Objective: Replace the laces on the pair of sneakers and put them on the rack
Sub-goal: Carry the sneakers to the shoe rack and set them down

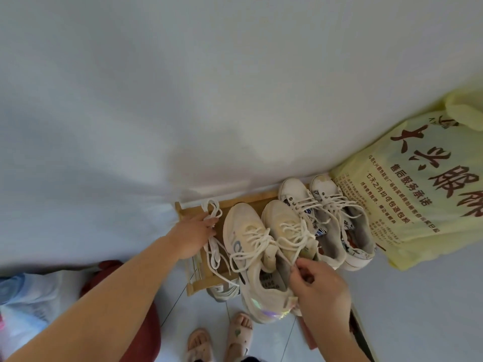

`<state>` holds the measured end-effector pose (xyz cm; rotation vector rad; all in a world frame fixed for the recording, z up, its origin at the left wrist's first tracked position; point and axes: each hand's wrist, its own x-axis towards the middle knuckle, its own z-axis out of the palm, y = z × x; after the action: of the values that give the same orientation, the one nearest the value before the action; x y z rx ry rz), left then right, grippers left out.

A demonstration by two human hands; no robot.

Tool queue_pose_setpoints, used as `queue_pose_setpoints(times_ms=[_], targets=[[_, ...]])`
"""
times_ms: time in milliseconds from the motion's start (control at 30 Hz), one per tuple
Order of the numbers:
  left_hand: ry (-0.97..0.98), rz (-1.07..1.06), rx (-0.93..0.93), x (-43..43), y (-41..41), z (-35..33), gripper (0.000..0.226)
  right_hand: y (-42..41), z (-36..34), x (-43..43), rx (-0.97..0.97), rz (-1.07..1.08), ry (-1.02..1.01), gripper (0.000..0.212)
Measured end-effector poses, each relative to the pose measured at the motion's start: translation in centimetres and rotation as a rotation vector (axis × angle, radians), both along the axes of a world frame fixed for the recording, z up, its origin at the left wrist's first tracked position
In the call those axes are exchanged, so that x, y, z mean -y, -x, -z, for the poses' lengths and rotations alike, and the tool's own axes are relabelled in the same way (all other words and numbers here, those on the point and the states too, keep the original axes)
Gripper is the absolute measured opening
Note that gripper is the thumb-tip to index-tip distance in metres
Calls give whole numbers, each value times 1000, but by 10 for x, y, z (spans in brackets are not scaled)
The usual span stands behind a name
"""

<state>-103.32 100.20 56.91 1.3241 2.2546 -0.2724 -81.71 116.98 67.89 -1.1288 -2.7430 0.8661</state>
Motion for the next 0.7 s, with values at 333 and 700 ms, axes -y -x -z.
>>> queue_pose_setpoints(times_ms=[333,700], targets=[[-122,-71,6,24,-6,-3,43,50,31,4,-42,-60,-39,36],[-169,-106,19,19,-7,-4,43,64,44,9,-73,-45,-35,52]])
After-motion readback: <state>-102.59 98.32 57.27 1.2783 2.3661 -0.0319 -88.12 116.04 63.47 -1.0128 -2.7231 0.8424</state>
